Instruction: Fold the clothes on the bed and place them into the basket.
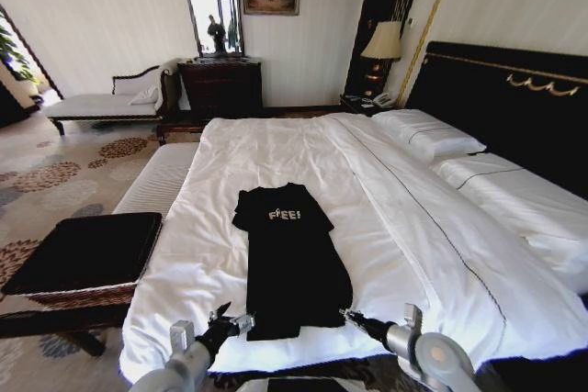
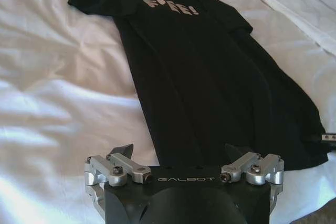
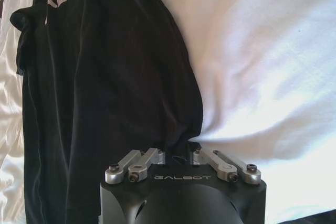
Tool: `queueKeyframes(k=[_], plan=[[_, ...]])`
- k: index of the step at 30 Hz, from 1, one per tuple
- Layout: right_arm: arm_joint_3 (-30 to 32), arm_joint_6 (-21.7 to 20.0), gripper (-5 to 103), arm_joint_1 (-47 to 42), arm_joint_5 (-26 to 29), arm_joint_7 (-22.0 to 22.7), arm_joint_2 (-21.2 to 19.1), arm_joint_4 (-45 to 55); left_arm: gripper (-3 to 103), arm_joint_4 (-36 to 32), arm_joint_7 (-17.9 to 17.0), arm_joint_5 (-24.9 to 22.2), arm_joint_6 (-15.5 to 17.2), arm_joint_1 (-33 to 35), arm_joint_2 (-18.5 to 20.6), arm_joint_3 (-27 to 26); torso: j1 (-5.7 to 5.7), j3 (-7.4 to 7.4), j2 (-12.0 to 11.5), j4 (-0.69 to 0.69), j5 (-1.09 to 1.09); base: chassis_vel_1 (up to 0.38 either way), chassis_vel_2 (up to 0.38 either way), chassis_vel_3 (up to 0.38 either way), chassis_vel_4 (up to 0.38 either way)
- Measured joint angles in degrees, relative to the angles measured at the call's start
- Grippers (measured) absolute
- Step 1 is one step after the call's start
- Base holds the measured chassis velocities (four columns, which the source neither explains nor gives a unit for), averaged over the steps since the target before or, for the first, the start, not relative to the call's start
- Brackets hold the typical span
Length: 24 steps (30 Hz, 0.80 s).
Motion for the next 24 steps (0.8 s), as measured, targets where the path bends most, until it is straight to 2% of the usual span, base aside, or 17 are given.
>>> queueKeyframes(k=[2, 4, 6, 8, 10, 13, 15, 19, 24], plan=[[-0.3, 0.0, 10, 0.3, -0.1, 0.2, 0.0, 0.1, 102, -0.2, -2.1, 0.2, 3.6, -4.3, 2.0, 2.3, 0.0, 0.0, 0.0, -0.02, -0.01, 0.0, 0.0, 0.0, 0.0], [-0.3, 0.0, 10, 0.3, -0.1, 0.2, 0.0, 0.1, 101, -0.4, -2.6, 0.2, 4.3, -5.1, 2.5, 2.7, 0.0, 0.0, 0.0, -0.02, -0.01, 0.0, 0.0, 0.0, 0.0], [-0.3, 0.0, 2, 0.4, -0.1, 0.2, 0.1, 0.1, 99, -0.7, -3.7, 0.4, 6.7, -7.6, 4.5, 5.1, 0.0, 0.0, 0.0, -0.01, 0.0, 0.0, 0.0, 0.0, 0.0], [-0.4, 0.0, 2, 0.5, -0.2, 0.2, 0.1, 0.0, 98, -0.7, -3.8, 0.8, 7.5, -8.3, 5.2, 6.4, 0.0, 0.0, 0.0, -0.01, 0.0, 0.0, 0.0, 0.0, 0.0], [-0.8, 0.0, 2, 0.7, -0.6, 0.3, 0.5, -0.3, 98, -0.6, -3.8, 2.7, 9.0, -10.1, 6.9, 10.4, 0.0, 0.0, 0.0, -0.01, 0.0, 0.0, 0.0, 0.0, 0.0], [-1.2, 0.0, 2, 0.8, -0.9, 0.4, 0.7, -0.4, 98, -0.5, -4.5, 3.2, 9.8, -11.5, 7.8, 13.0, 0.0, 0.0, 0.0, -0.01, -0.01, 0.0, 0.0, 0.0, 0.0], [-1.6, 0.0, 2, 0.7, -1.4, 0.4, 0.8, -0.3, 95, 0.0, -6.6, 3.2, 10.3, -13.6, 8.4, 16.0, 0.0, 0.0, 0.0, -0.01, 0.0, 0.0, 0.0, 0.0, 0.0], [-1.6, 0.0, 2, 0.7, -1.5, 0.4, 0.8, -0.3, 88, 2.0, -9.2, 3.1, 10.3, -14.1, 8.2, 16.9, 0.0, 0.0, 0.0, -0.01, 0.0, 0.0, 0.0, 0.0, 0.0], [-1.8, 0.0, 2, 1.3, -1.5, 0.4, 1.2, -0.5, 87, 5.0, -9.9, 3.7, 10.3, -13.5, 6.1, 17.8, 0.0, 0.0, 0.0, 0.0, 0.0, 0.0, 0.0, 0.0, 0.0]])
